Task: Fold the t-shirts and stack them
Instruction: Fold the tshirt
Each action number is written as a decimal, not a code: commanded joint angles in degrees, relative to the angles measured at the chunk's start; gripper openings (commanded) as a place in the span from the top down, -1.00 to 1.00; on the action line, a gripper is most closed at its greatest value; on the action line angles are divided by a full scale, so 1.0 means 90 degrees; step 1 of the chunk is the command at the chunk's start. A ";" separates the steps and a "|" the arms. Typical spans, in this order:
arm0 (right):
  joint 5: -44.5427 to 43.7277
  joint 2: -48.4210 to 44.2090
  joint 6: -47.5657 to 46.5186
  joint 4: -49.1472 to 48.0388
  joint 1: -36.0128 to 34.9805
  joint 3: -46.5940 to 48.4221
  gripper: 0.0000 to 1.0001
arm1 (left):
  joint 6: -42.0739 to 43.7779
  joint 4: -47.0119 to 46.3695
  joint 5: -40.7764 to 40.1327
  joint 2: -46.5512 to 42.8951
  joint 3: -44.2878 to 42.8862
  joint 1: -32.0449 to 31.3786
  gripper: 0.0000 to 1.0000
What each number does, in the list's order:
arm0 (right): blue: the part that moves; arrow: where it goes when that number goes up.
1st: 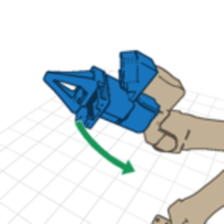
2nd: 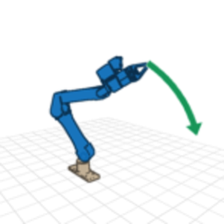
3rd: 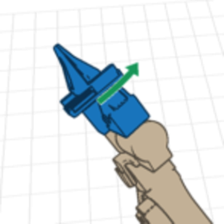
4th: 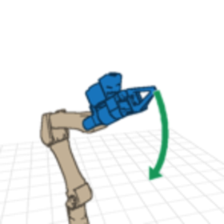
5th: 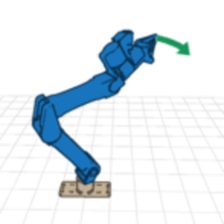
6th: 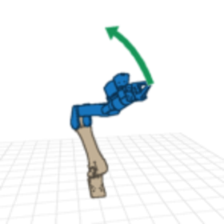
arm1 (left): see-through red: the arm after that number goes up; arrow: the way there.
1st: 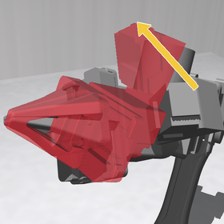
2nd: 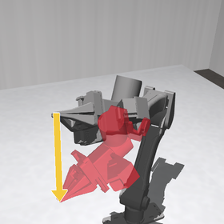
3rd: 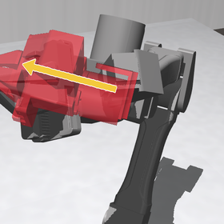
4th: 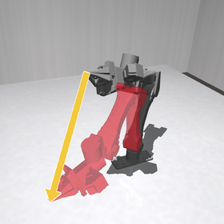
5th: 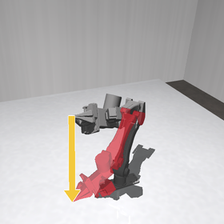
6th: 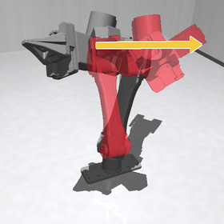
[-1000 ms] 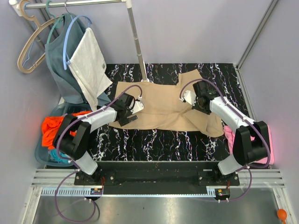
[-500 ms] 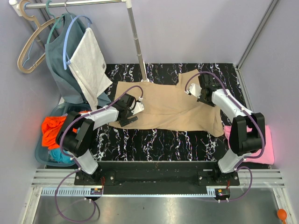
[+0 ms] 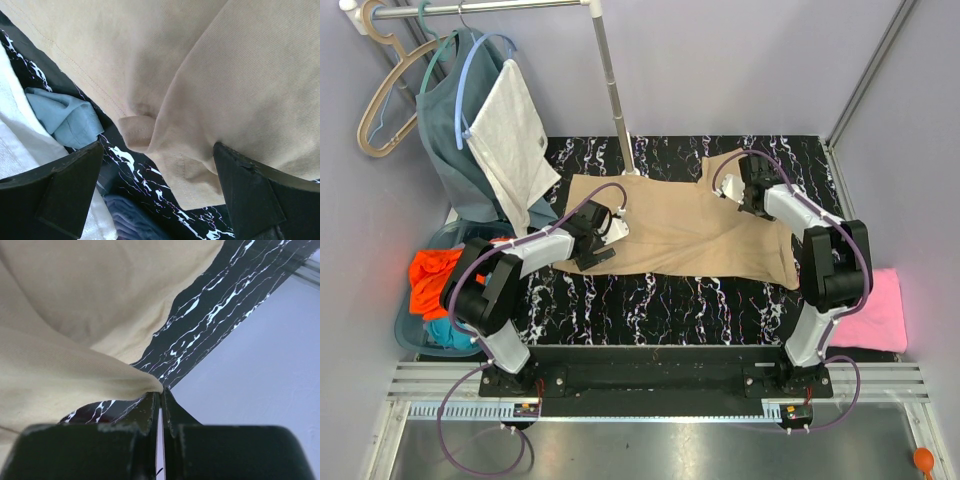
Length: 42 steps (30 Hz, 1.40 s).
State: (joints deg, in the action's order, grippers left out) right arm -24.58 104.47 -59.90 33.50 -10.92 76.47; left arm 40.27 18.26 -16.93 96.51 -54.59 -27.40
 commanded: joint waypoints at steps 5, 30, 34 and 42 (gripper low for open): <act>-0.0658 0.0374 -0.0347 -0.1358 0.0031 -0.0128 1.00 | -0.0012 -0.0330 -0.0092 0.0175 -0.0077 -0.0032 -0.98; 0.0755 -0.1040 0.1233 -0.0188 0.0031 -0.0430 -0.99 | -0.0090 -0.0496 -0.0248 0.0126 0.0001 -0.0081 -0.98; 0.1577 -0.1236 0.1713 0.0262 0.0031 -0.0712 -1.00 | -0.0129 -0.0515 -0.0316 0.0146 -0.0028 -0.0091 -0.98; 0.2486 -0.1012 0.2084 0.0107 0.0031 -0.0977 -1.00 | -0.0119 -0.0515 -0.0453 0.0116 -0.0146 -0.0110 -0.98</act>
State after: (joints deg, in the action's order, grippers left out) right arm -8.82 94.70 -44.93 34.59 -10.85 67.22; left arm 40.01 16.05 -19.53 97.25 -54.59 -28.16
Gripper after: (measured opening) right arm 0.994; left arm 0.988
